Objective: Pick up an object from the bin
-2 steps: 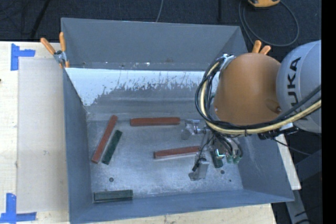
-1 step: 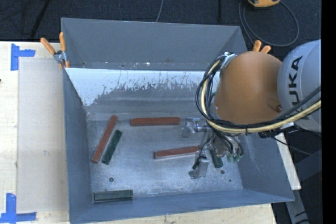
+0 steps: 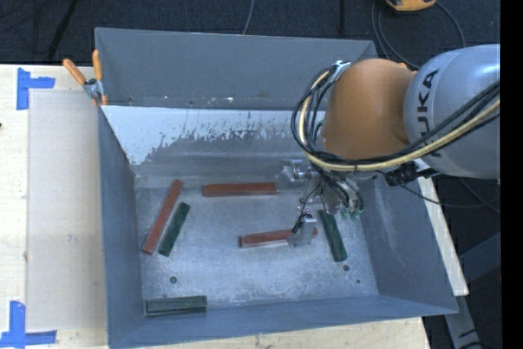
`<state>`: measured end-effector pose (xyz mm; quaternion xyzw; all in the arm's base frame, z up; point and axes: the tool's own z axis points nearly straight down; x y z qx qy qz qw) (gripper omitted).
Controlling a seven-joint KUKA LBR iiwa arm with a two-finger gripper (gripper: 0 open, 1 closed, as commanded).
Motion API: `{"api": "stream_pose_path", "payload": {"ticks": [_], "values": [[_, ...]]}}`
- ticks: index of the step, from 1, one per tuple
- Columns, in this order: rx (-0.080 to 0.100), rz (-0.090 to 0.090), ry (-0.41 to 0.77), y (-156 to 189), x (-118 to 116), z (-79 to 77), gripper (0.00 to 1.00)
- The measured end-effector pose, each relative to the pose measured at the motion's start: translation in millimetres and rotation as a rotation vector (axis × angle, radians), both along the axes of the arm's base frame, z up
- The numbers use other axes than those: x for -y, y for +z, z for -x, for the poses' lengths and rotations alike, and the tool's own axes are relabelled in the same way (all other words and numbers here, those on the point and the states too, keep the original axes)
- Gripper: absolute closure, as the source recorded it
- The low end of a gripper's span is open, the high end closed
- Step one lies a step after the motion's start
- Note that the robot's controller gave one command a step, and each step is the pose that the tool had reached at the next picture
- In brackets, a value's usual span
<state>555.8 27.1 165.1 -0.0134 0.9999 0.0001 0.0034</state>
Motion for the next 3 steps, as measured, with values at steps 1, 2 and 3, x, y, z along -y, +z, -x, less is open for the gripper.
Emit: {"api": "stream_pose_path", "payload": {"ticks": [1, 2, 3], "values": [[-0.006, 0.001, 0.021, -31.5, 3.8, -38.0, 0.0], [-0.009, 0.0, -0.131, -21.1, 4.8, -3.4, 0.0], [-0.005, 0.0, -0.036, -92.3, 8.5, -1.3, 0.0]]}}
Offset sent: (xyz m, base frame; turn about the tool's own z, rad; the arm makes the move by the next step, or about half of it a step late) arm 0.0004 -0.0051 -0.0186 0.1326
